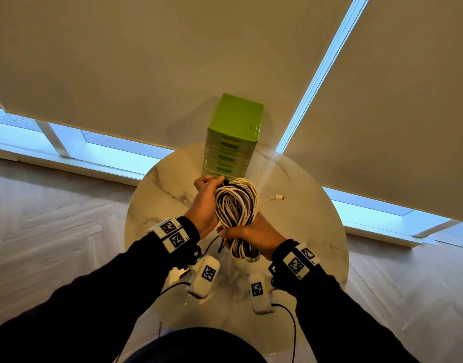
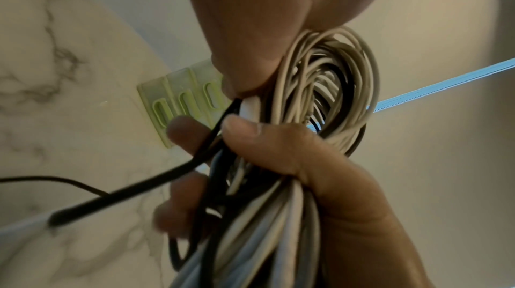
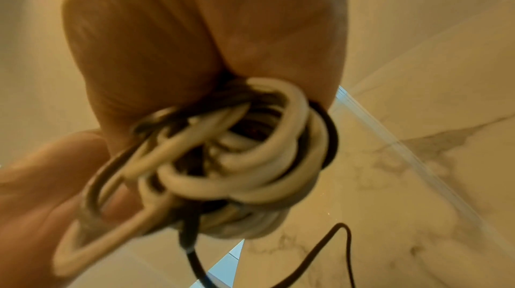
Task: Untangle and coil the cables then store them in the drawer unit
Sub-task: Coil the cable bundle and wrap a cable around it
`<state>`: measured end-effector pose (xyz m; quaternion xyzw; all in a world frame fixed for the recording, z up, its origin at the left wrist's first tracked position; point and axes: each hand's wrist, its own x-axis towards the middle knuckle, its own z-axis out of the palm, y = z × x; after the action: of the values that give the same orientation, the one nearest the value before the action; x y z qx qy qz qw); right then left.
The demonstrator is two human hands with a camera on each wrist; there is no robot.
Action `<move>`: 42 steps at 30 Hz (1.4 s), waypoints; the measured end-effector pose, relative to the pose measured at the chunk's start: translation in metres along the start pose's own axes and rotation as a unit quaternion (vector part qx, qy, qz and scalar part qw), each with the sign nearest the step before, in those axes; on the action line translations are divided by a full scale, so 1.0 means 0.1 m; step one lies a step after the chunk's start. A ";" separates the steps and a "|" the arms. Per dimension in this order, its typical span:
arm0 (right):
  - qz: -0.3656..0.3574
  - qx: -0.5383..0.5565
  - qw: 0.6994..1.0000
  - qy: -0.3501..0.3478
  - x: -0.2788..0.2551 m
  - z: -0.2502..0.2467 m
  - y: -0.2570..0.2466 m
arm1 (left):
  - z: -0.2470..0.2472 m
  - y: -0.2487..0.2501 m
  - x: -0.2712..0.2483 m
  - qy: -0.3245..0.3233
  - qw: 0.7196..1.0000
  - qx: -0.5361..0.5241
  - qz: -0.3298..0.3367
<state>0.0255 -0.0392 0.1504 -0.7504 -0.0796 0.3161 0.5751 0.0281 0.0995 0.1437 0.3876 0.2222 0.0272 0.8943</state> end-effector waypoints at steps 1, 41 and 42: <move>-0.003 -0.016 1.000 0.008 0.01 0.00 0.00 | 0.00 0.00 -0.01 -0.008 1.000 -0.001 0.008; -0.054 0.433 0.900 -0.012 -0.13 -0.12 -0.35 | -0.74 -0.28 -0.29 -0.276 0.778 0.553 0.112; -0.051 0.437 0.897 -0.032 -0.14 -0.11 -0.34 | -0.74 -0.25 -0.26 -0.269 0.781 0.550 0.121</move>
<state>0.0295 -0.0437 0.1887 -0.4080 0.0102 0.3130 0.8576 -0.0289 0.1263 0.0912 0.8288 -0.0987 -0.0970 0.5421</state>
